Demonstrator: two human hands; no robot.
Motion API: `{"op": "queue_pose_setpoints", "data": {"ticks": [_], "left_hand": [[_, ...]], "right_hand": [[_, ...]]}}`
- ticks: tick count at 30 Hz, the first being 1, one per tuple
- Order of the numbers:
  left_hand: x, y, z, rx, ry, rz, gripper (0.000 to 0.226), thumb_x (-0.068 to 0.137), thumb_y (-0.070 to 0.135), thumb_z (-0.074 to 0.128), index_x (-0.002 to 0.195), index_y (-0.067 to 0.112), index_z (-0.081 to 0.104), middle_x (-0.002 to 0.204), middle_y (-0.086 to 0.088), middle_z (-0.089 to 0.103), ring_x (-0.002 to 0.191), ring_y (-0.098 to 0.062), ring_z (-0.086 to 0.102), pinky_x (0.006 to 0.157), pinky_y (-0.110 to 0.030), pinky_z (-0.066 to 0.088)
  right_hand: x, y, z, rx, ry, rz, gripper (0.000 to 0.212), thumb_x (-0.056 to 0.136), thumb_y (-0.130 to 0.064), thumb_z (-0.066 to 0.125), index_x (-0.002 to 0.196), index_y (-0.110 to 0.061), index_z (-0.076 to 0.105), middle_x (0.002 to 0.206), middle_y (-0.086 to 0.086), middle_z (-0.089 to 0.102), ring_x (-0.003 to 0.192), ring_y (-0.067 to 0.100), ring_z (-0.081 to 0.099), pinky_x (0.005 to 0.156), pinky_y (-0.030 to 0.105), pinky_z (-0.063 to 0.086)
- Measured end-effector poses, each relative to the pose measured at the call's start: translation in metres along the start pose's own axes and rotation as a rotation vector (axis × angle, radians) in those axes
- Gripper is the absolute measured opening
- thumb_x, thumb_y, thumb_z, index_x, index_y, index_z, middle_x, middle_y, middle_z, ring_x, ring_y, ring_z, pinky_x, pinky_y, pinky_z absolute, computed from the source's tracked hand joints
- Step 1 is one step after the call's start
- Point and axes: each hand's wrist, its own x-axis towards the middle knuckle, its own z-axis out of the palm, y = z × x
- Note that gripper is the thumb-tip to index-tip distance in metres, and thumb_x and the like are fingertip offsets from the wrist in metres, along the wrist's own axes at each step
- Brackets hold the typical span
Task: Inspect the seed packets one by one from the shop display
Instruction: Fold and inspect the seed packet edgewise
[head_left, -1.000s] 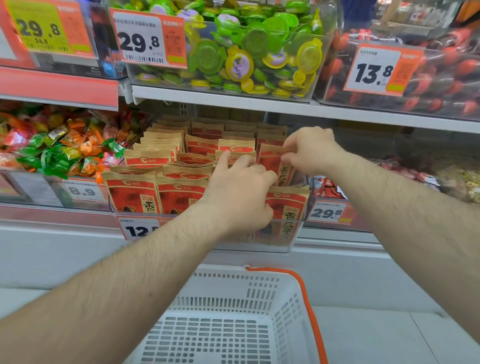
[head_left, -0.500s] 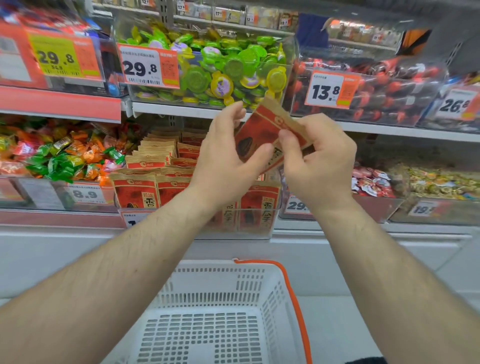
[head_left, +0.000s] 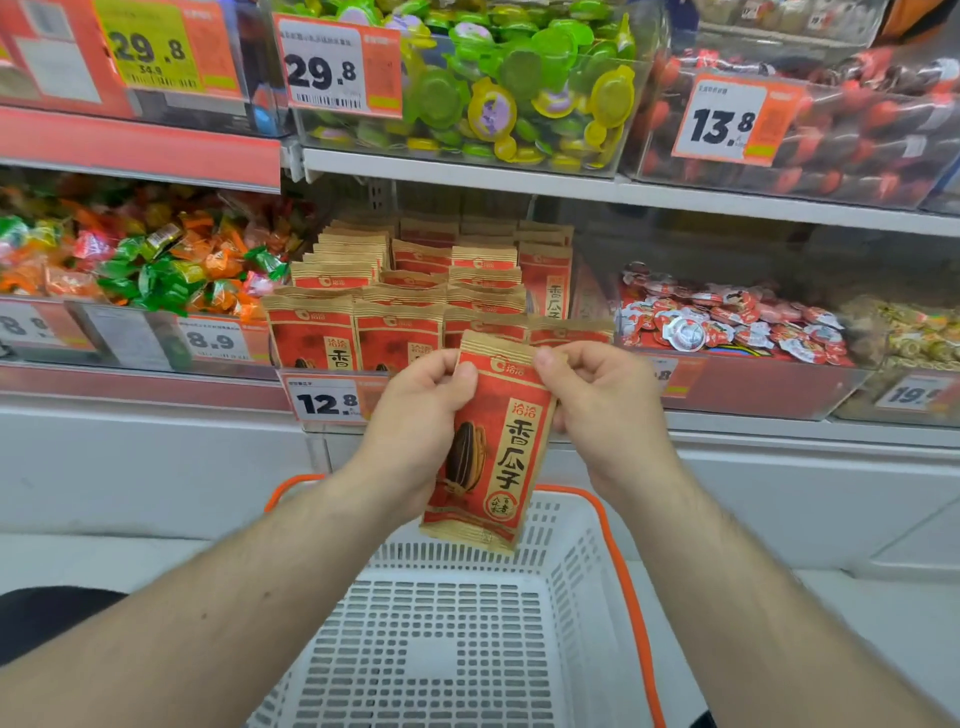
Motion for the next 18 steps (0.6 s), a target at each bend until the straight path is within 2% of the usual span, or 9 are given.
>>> {"op": "queue_pose_setpoints", "data": {"ticks": [3,7,12,15,18], "left_hand": [[-0.005,-0.009,-0.004,-0.082,-0.002,-0.053,0.021,0.105,0.019,0.046,0.106,0.012,0.066,0.095,-0.011,0.077,0.083,-0.024,0.074,0.069,-0.037,0.059],[-0.006,-0.013,-0.006,-0.109,0.017,-0.056,0.02,0.104,0.017,0.047,0.107,0.01,0.065,0.097,-0.013,0.076,0.082,-0.024,0.074,0.065,-0.036,0.06],[-0.005,-0.015,-0.009,-0.121,0.038,-0.061,0.021,0.104,0.019,0.047,0.11,0.01,0.065,0.099,-0.013,0.076,0.084,-0.025,0.074,0.067,-0.037,0.06],[-0.004,-0.011,-0.012,-0.192,0.056,-0.061,0.021,0.105,0.02,0.046,0.109,0.008,0.063,0.098,-0.013,0.076,0.081,-0.024,0.074,0.066,-0.037,0.061],[-0.003,-0.005,-0.016,-0.234,0.065,-0.049,0.021,0.105,0.022,0.045,0.106,0.011,0.062,0.094,-0.009,0.076,0.079,-0.023,0.074,0.063,-0.037,0.061]], "right_hand": [[-0.003,0.004,0.001,0.042,-0.015,0.072,0.028,0.099,-0.016,0.056,0.073,-0.007,0.062,0.046,-0.011,0.056,0.039,0.0,0.049,0.042,0.016,0.041],[-0.005,0.004,0.004,0.082,0.0,0.123,0.028,0.099,-0.016,0.056,0.073,-0.007,0.06,0.047,-0.008,0.055,0.038,0.001,0.046,0.041,0.016,0.04],[-0.006,0.006,0.007,0.054,-0.029,0.11,0.025,0.099,-0.017,0.057,0.078,-0.004,0.062,0.048,-0.009,0.056,0.04,0.0,0.048,0.043,0.016,0.042],[-0.008,0.008,0.003,-0.056,-0.18,0.117,0.016,0.095,-0.019,0.062,0.083,-0.009,0.066,0.051,-0.012,0.06,0.043,0.0,0.051,0.044,0.015,0.039],[-0.012,0.014,0.0,-0.186,-0.377,0.199,0.01,0.09,-0.023,0.069,0.094,-0.014,0.071,0.067,-0.008,0.07,0.05,0.0,0.058,0.051,0.019,0.042]]}}
